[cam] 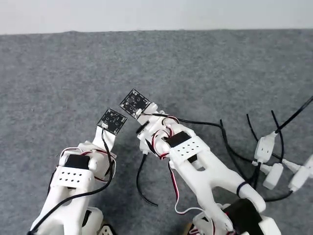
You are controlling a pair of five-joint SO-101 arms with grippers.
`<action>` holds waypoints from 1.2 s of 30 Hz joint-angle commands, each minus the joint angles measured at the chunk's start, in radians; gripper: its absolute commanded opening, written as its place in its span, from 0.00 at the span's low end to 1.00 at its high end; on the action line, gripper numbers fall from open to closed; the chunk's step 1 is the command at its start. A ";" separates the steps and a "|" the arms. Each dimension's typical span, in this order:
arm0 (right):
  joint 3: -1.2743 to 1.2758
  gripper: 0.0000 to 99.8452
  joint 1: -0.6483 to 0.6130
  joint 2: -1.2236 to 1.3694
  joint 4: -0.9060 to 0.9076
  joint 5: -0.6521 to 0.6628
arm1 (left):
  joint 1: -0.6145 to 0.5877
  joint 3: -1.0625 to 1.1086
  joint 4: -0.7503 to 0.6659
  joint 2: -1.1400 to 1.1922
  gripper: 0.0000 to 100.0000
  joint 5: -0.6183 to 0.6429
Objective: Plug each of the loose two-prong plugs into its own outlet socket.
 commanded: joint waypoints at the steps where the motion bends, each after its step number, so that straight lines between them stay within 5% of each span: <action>1: -0.061 0.01 -0.007 -0.004 -0.007 0.008 | -0.006 -0.012 -0.025 0.002 0.01 -0.006; 19: -0.181 0.02 -0.002 0.203 0.173 -0.032 | -0.006 -0.010 -0.025 0.002 0.01 -0.006; 27: -0.347 0.23 -0.007 0.186 0.360 -0.563 | -0.011 -0.012 -0.026 -0.005 0.01 -0.005; 36: -0.413 0.24 -0.074 0.203 0.479 -1.135 | -0.195 -0.058 -0.092 -0.002 0.02 0.000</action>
